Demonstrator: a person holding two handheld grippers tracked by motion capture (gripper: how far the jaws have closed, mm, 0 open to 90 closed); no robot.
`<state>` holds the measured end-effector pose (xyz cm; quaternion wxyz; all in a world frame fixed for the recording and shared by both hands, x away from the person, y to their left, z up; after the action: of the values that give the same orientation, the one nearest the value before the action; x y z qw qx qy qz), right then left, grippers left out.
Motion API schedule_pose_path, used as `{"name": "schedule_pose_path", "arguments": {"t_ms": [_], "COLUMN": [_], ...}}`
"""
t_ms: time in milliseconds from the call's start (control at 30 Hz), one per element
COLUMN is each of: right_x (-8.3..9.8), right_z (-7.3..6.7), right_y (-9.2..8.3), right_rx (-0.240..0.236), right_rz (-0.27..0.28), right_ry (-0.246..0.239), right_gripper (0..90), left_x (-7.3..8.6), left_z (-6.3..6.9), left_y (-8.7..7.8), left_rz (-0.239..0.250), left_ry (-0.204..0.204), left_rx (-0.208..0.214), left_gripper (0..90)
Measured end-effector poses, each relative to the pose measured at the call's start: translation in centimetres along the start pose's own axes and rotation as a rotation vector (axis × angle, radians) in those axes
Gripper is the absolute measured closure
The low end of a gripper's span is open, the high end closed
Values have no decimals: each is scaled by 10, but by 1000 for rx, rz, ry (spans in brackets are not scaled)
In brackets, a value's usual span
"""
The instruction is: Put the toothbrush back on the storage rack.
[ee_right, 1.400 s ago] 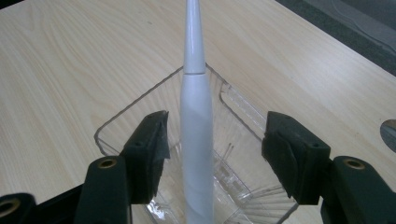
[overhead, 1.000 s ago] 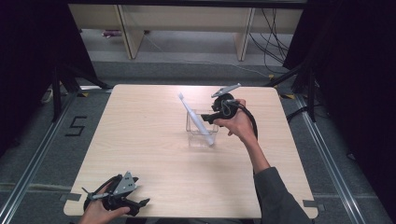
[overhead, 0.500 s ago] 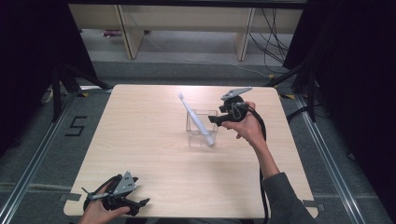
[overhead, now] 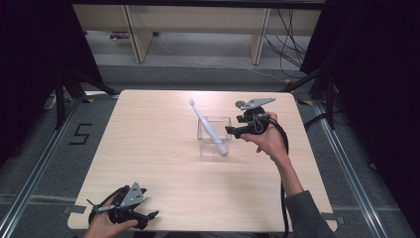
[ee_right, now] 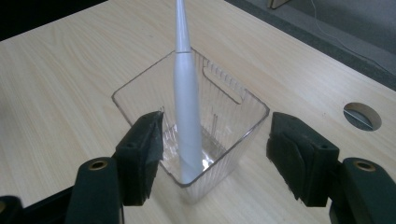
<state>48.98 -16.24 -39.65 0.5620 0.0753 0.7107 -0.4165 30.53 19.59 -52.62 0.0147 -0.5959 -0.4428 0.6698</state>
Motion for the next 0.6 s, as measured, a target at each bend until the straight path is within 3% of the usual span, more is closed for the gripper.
{"name": "schedule_pose_path", "arguments": {"t_ms": [33, 167, 433, 500, 567, 600], "right_x": [0, 6, 13, 16, 19, 19], "right_z": [2, 0, 0, 2, 3, 3], "right_y": [0, -6, -12, -12, -15, -15], "right_rx": [4, 1, -10, -5, -2, -2], "right_rz": [9, 10, 33, 31, 26, 26], "right_ry": [-21, 6, -3, -18, 0, 0], "right_gripper": [366, 365, 362, 361, 361, 361], "left_x": [0, 0, 0, 1, 0, 0], "left_z": [0, 0, 1, 1, 1, 2], "left_y": [0, 0, 1, 1, 1, 1], "left_rz": [-1, 1, 11, 9, 0, 13], "left_ry": [3, -1, -6, 0, 17, -2], "left_rx": [0, -1, -1, 4, 2, 2], "left_gripper": [160, 161, 161, 161, 161, 161]}}
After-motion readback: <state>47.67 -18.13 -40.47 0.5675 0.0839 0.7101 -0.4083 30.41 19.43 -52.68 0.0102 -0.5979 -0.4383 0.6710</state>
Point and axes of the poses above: each handheld gripper's, and its own axes: y roughly forward along the jaws, x roughly out of its underside, z roughly to its right, the point moved 3 cm from there along y, roughly forward along the jaws, and after that the axes turned 9 degrees about z, right-handed, at the moved point
